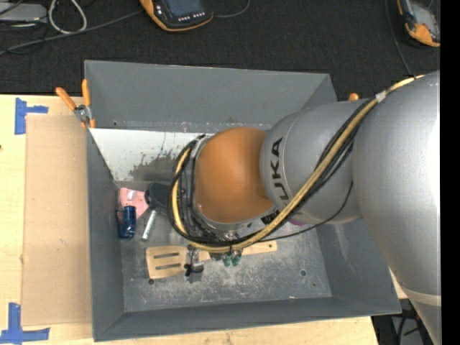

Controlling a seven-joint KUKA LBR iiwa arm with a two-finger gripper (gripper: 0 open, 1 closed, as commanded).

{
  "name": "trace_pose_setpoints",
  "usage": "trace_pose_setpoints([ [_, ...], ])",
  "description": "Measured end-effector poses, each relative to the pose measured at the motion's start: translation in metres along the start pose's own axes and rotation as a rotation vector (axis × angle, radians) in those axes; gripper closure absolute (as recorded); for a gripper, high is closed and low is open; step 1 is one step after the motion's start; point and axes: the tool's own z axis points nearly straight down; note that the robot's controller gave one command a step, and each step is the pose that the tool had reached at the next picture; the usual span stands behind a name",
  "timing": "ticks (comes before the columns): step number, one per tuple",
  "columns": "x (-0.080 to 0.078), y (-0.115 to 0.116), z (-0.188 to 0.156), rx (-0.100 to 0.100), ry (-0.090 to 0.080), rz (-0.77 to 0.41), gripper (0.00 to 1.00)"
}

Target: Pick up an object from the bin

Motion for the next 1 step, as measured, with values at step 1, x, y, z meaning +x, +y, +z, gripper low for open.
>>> trace_pose_setpoints([
  [1,0.0028,0.0000,-0.0302,0.001,0.011,0.001,1.00],
])
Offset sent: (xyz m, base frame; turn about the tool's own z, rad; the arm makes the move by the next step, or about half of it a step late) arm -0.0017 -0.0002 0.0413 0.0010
